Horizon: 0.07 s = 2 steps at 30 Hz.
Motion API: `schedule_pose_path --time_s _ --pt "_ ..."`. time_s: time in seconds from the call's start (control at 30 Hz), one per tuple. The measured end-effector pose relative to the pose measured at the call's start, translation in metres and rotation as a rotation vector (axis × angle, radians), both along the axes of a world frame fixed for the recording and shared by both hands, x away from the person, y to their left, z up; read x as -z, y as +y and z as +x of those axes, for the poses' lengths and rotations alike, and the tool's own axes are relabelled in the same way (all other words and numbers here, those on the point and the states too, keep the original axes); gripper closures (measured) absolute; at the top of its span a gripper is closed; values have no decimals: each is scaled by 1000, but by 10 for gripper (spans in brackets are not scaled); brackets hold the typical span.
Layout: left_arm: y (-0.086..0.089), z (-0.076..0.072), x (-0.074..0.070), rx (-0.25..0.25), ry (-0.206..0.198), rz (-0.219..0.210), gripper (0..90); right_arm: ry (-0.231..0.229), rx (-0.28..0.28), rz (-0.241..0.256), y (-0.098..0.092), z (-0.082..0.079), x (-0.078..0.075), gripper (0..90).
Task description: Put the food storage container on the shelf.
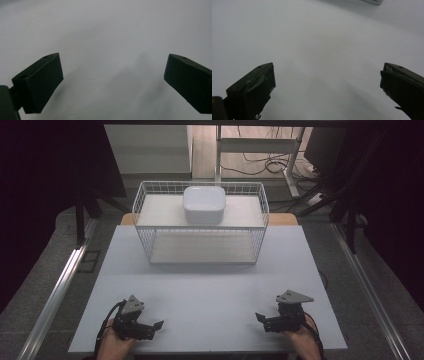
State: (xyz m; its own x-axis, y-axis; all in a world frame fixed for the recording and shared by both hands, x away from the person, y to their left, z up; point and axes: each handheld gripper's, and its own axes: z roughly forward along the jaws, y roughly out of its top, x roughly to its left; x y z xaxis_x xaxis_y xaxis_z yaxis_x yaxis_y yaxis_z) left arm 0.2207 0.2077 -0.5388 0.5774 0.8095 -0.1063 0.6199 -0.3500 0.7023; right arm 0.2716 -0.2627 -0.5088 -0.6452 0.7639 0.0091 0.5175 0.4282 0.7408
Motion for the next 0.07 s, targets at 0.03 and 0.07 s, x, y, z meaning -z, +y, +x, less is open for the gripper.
schedule_pose_path --time_s 0.03,0.07 --pt "0 0 0 1 -2 -1 19 0 1 -5 1 0 0 0" --pt "0 0 -1 0 -6 -3 19 -2 0 -9 1 0 1 0"
